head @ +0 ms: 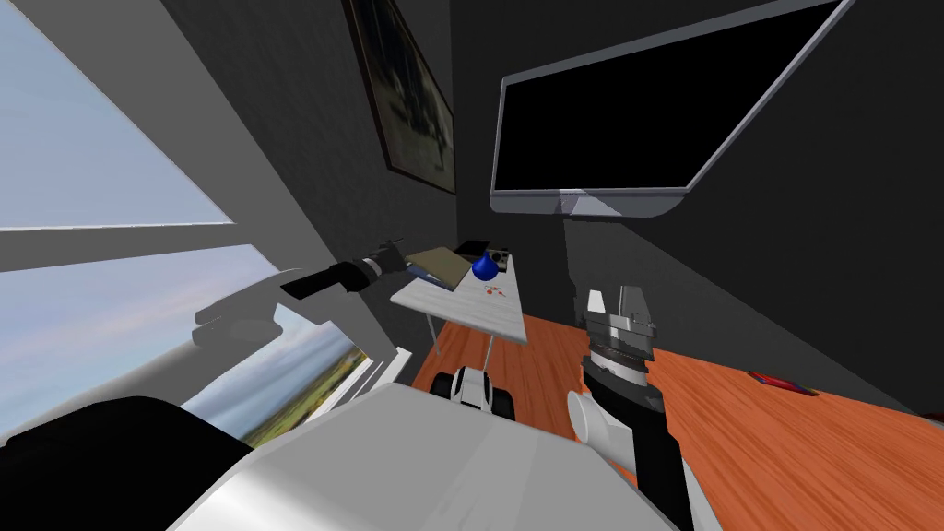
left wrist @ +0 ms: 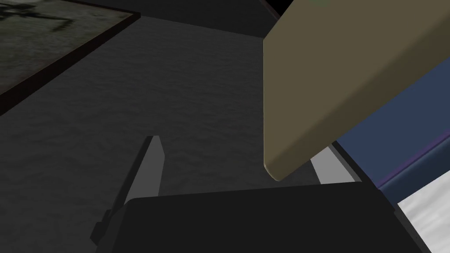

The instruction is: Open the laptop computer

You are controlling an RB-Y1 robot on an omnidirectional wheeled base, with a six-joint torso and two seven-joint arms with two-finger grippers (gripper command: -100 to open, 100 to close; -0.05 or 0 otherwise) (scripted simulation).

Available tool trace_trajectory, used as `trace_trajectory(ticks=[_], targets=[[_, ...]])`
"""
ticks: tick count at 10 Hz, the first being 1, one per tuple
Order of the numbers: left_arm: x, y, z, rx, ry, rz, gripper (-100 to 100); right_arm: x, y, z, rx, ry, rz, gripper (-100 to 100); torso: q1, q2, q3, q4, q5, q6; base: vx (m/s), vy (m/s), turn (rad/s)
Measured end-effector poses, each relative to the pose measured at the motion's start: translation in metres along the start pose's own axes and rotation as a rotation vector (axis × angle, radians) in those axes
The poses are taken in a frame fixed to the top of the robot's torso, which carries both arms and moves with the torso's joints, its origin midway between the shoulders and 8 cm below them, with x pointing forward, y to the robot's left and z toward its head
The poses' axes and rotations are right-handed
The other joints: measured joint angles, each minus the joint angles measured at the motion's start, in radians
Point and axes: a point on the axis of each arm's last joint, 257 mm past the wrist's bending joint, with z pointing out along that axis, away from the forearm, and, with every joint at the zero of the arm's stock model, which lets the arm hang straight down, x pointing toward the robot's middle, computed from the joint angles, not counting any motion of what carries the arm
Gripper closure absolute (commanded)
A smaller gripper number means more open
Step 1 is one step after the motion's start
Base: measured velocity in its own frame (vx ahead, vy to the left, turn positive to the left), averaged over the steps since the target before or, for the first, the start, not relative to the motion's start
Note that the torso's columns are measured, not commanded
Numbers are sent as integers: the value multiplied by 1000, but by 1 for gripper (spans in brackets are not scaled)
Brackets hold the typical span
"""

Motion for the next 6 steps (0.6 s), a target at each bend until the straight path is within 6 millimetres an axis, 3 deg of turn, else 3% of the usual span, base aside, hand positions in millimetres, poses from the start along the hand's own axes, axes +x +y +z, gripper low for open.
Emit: trace_trajectory(ticks=[1, 6], targets=[[0, 0, 0, -1, -2, -4, 0, 0, 0, 0, 0, 0, 0, 0, -5, -1, 4, -1, 5, 2, -1, -19, 11], [0, 2, -1, -5, -3, -6, 0, 0, 0, 0, 0, 0, 0, 0, -12, -3, 10, 0, 12, -1, -2, -5, 2]])
